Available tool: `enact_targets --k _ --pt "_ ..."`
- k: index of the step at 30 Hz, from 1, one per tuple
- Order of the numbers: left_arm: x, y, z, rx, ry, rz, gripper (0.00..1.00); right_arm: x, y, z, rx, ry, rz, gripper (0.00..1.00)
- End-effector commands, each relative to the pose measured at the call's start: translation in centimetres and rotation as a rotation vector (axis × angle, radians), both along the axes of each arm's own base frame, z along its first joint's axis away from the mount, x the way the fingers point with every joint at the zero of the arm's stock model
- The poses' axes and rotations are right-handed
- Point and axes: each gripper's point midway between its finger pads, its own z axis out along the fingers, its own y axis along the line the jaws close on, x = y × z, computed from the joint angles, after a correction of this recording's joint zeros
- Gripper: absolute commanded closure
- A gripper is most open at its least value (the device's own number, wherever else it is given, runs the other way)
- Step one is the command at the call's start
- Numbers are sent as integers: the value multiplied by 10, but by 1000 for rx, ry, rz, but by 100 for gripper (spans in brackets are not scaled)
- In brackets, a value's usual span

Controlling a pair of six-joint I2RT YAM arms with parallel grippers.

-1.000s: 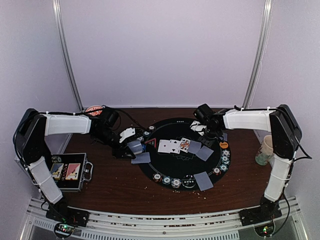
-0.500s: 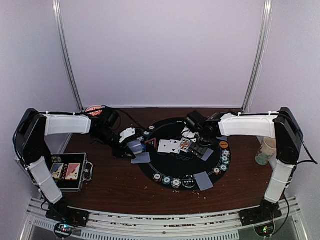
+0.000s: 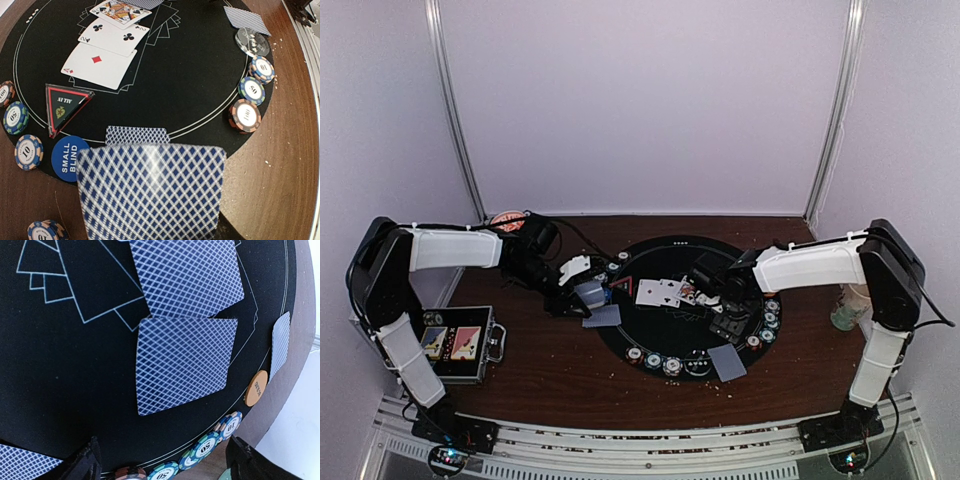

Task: Distribute texas hold em gaming equipment
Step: Adjust the poker card in the community card area.

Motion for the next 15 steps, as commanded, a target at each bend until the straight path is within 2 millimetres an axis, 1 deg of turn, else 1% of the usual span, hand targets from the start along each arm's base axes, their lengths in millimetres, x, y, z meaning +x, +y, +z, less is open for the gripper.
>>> enact_targets --k 1,5,15 --pt "3 -5 11 -34 -28 -16 52 9 -5 4 -34 -67 -25 12" --pt "3 -5 11 -34 -27 -17 52 15 -12 3 -68 -98 -42 11" --pt "2 -6 11 -34 -27 -19 52 27 -24 0 -79 -123 -86 11"
